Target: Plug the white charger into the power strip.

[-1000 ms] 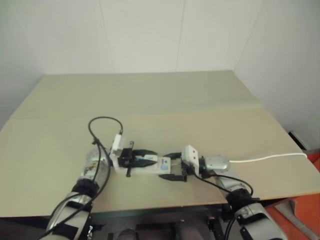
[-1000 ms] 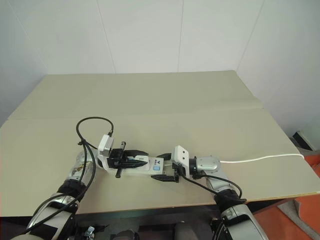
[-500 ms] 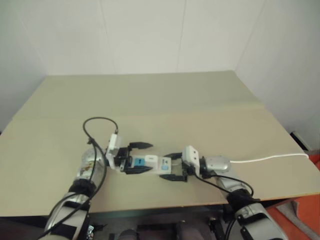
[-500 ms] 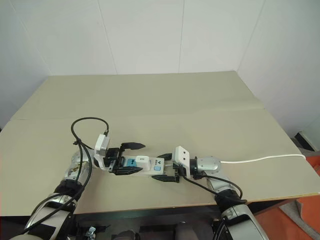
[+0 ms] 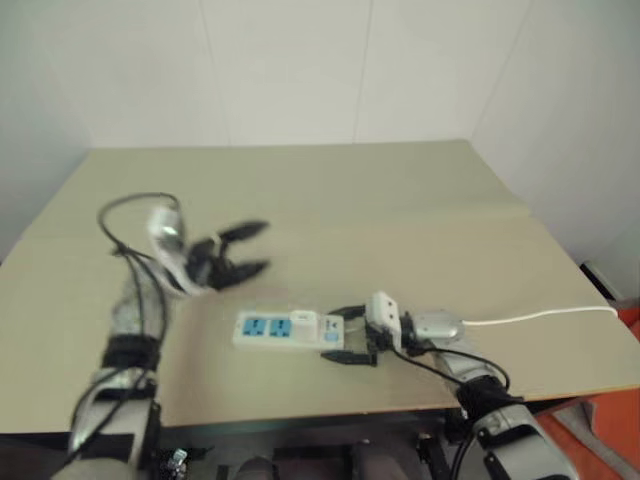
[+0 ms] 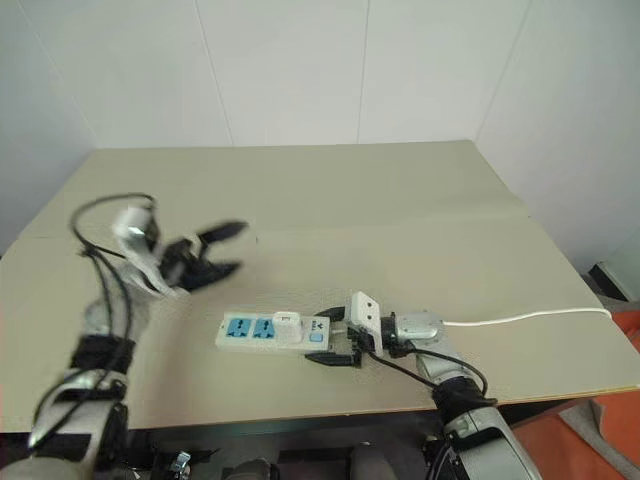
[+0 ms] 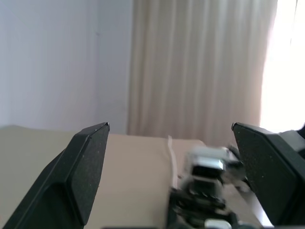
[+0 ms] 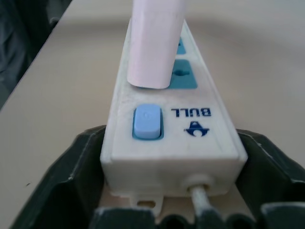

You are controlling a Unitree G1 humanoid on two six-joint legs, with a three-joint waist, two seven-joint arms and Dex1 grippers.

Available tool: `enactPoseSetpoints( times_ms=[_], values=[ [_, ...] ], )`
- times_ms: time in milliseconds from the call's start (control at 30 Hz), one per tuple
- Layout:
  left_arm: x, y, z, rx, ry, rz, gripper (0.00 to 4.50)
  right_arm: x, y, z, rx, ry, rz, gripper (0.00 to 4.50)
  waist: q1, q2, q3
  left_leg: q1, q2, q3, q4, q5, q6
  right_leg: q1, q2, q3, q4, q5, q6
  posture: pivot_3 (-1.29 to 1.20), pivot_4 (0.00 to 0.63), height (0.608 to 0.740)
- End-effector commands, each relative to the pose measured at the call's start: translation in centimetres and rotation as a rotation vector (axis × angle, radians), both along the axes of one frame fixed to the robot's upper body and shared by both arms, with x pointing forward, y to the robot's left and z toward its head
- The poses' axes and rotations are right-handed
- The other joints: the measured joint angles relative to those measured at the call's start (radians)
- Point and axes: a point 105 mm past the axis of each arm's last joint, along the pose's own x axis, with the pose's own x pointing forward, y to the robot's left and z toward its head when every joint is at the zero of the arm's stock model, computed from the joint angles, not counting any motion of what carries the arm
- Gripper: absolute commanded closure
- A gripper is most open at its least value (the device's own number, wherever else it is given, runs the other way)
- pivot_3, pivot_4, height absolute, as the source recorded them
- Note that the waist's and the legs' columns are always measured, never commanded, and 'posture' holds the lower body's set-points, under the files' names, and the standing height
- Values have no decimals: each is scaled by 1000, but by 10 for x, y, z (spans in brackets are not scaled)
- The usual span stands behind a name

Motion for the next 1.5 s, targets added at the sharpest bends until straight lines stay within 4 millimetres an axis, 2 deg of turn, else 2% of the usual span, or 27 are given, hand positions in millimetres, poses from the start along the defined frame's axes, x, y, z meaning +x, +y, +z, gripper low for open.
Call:
enactPoseSetpoints(
  times_ms=[33,100,200,367,467,600,767,1000,1133,1233,1367,1500],
  values=[
    [-4,17,2,48,-37,69,0,2,-6,8,13,-11,-13,39,1,0,0,0,0,0,-1,0,0,0,0,0,-1,0,0,0,150,740],
    [-8,26,-2,67,-24,95,0,3,-14,16,23,-55,-19,39,2,0,0,-1,0,0,-1,0,0,0,-1,0,-1,0,0,0,150,740],
    [-12,31,-5,74,-17,109,0,3,-21,24,27,-90,-21,39,10,-1,2,-3,0,0,-1,0,0,-2,-1,-1,-1,0,0,0,150,740],
    [-20,42,-13,100,40,200,0,-5,-54,59,-3,-198,-20,39,14,-1,8,-5,0,0,-1,0,0,-4,-1,-2,-1,0,0,0,150,740],
    [-24,52,-33,271,152,260,0,-15,-87,80,-70,-252,-51,39,16,-1,12,-6,0,0,-1,0,0,-4,-1,-2,-2,0,0,0,150,740],
    [-42,63,-53,491,147,289,0,-31,-123,98,-133,-242,-113,39,22,-1,14,-6,0,0,-1,0,0,-5,-1,-2,-2,0,-1,0,150,740],
    [-52,72,-61,533,161,342,0,-45,-152,102,-193,-231,-216,39,29,-2,14,-5,1,2,-1,0,0,-4,-1,-2,-2,-2,-3,0,150,740],
    [-51,73,-60,518,154,342,0,-53,-150,104,-183,-242,-270,39,26,-2,15,-5,2,3,-1,0,0,-5,-1,-1,-2,-2,-3,0,150,740],
    [-50,71,-52,479,164,302,0,-57,-147,102,-195,-243,-278,39,27,-2,15,-5,2,3,-1,0,0,-5,-1,-1,-2,-2,-2,0,150,740],
    [-58,68,-43,405,105,234,0,-62,-149,101,-198,-226,-301,39,29,-2,15,-6,2,3,-1,0,0,-5,-1,-2,-2,-2,-2,0,150,740],
    [-58,67,-44,387,169,258,0,-67,-148,100,-187,-173,-334,39,28,-2,15,-6,1,3,-1,0,0,-5,-1,-1,-2,-2,-2,0,150,740],
    [-57,63,-46,442,251,273,0,-64,-141,107,-158,-172,-348,39,24,-2,15,-5,2,3,-1,0,0,-5,-1,-1,-1,-2,-2,0,150,740]
  ],
)
